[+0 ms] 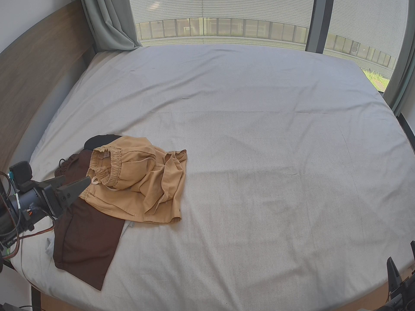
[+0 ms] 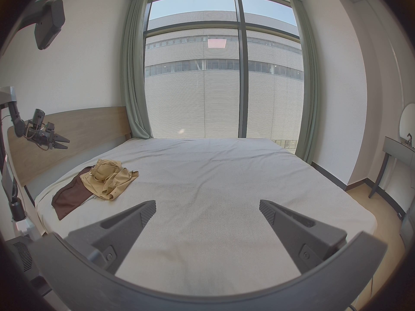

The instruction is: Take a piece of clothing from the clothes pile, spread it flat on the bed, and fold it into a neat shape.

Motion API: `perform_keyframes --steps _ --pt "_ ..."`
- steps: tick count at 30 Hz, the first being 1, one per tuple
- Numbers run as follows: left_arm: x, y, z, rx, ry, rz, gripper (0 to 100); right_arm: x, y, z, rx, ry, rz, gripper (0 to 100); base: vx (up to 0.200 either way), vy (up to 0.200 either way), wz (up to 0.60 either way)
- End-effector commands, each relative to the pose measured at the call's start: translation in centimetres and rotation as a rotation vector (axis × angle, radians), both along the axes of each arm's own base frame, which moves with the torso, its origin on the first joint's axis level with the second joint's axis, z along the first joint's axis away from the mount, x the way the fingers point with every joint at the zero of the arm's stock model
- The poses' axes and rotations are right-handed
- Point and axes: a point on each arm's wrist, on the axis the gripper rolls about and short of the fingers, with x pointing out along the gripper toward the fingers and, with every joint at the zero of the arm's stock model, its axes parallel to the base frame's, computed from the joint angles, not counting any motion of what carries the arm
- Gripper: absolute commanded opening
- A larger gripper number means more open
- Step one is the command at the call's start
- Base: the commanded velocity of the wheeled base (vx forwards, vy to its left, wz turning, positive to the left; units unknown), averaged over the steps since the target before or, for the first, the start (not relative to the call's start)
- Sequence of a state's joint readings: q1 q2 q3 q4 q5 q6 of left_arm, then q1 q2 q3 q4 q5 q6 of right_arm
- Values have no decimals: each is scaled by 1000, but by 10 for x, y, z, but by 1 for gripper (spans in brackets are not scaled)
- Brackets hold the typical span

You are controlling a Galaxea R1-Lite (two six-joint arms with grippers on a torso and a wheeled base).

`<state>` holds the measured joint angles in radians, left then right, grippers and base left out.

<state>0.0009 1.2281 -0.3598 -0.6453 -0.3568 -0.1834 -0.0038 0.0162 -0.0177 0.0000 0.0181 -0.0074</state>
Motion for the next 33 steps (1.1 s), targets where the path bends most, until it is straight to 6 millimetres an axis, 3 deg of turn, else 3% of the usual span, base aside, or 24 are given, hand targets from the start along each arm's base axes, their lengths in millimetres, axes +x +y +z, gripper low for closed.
perform_keyframes --steps 1,21,27,33 --pt "30 12 -9 -14 51 14 100 0 0 -5 0 1 0 100 0 0 0" --pt "109 22 -37 -38 79 -45 100 0 0 -5 0 3 0 100 0 0 0" --pt "122 21 -38 -40 68 -52 100 0 0 -5 0 3 1 100 0 0 0" --pt "134 14 -51 -42 98 -81 100 0 0 -5 0 1 0 100 0 0 0"
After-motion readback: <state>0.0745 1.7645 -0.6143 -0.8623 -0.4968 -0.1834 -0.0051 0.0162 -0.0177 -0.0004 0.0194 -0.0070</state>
